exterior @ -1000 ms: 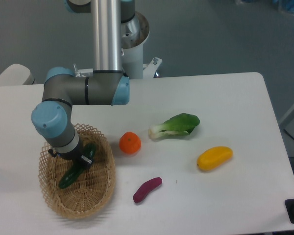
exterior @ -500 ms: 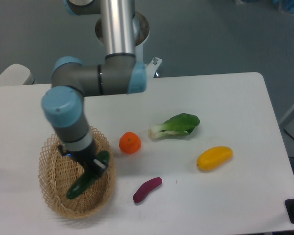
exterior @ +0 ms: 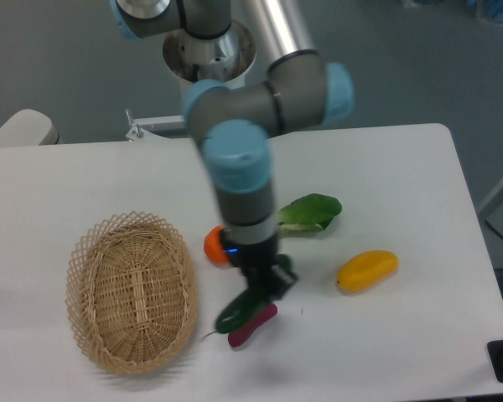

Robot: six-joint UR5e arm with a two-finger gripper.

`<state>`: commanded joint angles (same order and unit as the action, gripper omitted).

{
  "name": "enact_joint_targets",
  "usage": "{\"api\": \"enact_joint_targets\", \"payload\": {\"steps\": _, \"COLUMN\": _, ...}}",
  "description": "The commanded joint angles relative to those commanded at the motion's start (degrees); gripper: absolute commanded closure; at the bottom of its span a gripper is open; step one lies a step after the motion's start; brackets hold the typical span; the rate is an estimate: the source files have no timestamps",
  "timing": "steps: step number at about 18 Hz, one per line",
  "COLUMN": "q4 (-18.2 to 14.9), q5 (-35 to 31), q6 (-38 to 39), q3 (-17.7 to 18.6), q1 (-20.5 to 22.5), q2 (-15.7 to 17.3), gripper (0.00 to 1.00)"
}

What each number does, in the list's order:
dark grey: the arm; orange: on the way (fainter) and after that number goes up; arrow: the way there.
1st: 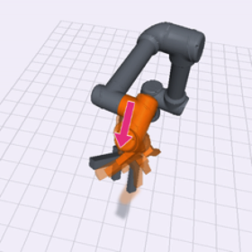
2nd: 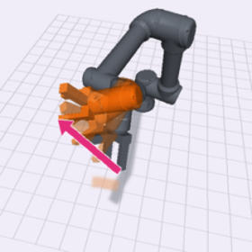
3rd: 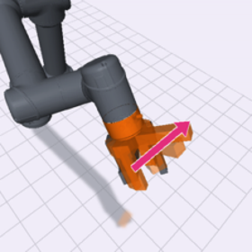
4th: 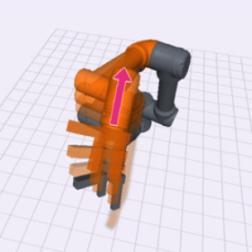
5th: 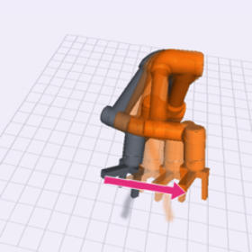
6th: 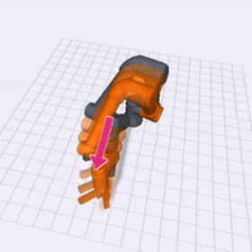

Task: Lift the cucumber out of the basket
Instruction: 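Carry the held cucumber over beside the yellow fruit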

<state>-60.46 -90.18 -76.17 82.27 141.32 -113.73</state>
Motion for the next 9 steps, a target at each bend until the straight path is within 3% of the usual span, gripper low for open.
{"api": "enact_joint_targets", "payload": {"steps": 4, "q4": -0.97, "q5": 0.00, "q6": -8.10, "q3": -0.27, "q1": 3.52, "q2": -0.18, "gripper": 0.68}}
{"api": "enact_joint_targets", "payload": {"steps": 9, "q4": -0.89, "q5": -0.09, "q6": -10.22, "q3": -0.27, "q1": 4.58, "q2": -0.44, "gripper": 0.68}}
